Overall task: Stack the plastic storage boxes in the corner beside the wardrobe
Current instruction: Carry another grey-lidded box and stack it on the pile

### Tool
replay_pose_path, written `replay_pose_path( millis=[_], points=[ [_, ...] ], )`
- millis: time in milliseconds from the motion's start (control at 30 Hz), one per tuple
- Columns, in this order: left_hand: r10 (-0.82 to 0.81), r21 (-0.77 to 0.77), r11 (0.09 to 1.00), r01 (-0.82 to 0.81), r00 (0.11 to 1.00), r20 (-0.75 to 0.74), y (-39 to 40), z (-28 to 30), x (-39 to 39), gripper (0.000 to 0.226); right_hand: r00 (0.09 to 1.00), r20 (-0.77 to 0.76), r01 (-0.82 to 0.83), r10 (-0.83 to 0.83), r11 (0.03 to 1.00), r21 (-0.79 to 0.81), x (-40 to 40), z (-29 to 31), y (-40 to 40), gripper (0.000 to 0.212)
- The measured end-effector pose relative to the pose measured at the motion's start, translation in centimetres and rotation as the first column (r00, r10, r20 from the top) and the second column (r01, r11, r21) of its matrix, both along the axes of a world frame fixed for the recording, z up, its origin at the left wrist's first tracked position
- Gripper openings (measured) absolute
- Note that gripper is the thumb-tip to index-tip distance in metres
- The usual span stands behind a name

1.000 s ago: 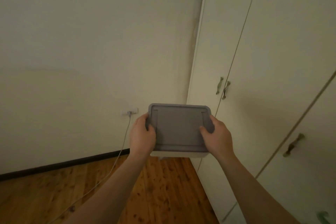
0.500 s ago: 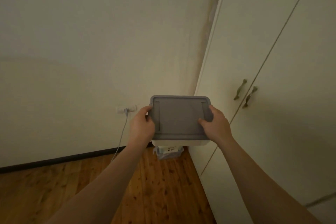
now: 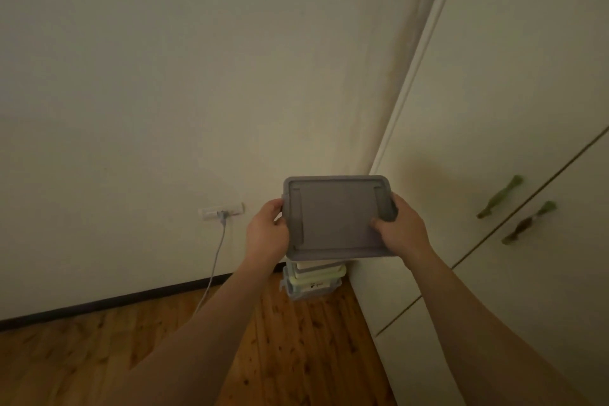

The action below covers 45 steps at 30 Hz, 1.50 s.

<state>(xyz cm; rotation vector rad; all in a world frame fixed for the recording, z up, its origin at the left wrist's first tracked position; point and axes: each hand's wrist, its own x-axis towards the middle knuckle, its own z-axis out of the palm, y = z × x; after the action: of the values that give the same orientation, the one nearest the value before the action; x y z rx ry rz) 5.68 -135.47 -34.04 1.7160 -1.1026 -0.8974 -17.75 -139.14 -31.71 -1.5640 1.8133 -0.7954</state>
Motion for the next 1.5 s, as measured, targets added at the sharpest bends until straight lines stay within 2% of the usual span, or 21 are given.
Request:
replay_pose_path(
  millis=[200,300,433,567,767,1167,1267,1500],
  points=[
    [-0.081,0.063,0.995,0.08,0.996,0.026,-5.9,-3.3,-0.2,0.048,0.999,0.03,-0.037,0.035,0.996,0.078,-0.6,-3.9,-5.8,0.062],
    [-0.093,0.083,0.993,0.088,0.995,0.049,-9.0,-4.8,-0.5,0.047,0.998,-0.004,-0.062,0.063,0.995,0.084,-1.0,-5.7,-9.7,0.06],
    [-0.065,0.124,0.991,0.058,0.996,0.059,-13.4,-7.3,-1.1,0.047,0.992,-0.038,-0.119,0.123,0.989,0.093,-1.4,-8.1,-15.7,0.053],
    [-0.039,0.145,0.989,0.026,0.996,0.084,-16.7,-9.8,-1.5,0.046,0.987,-0.042,-0.147,0.155,0.978,0.15,-1.7,-11.1,-20.4,0.059],
    [-0.02,0.221,0.975,0.016,1.0,0.016,-20.8,-15.8,-1.7,0.049,0.976,-0.078,-0.188,0.203,0.967,0.174,-1.5,-17.3,-26.0,0.063],
    [-0.025,0.337,0.941,0.035,0.999,-0.034,-24.0,-26.6,-0.5,0.059,0.961,-0.127,-0.205,0.246,0.941,0.27,-0.9,-27.3,-29.0,0.07],
    [-0.071,0.346,0.935,0.073,0.997,-0.016,-24.2,-29.3,-0.8,0.062,0.962,-0.132,-0.197,0.239,0.942,0.272,-1.5,-29.6,-29.0,0.067],
    [-0.048,0.356,0.934,0.035,0.998,0.029,-23.5,-33.2,-1.2,0.06,0.957,-0.124,-0.223,0.264,0.937,0.27,-1.7,-33.3,-29.0,0.066]
  ],
)
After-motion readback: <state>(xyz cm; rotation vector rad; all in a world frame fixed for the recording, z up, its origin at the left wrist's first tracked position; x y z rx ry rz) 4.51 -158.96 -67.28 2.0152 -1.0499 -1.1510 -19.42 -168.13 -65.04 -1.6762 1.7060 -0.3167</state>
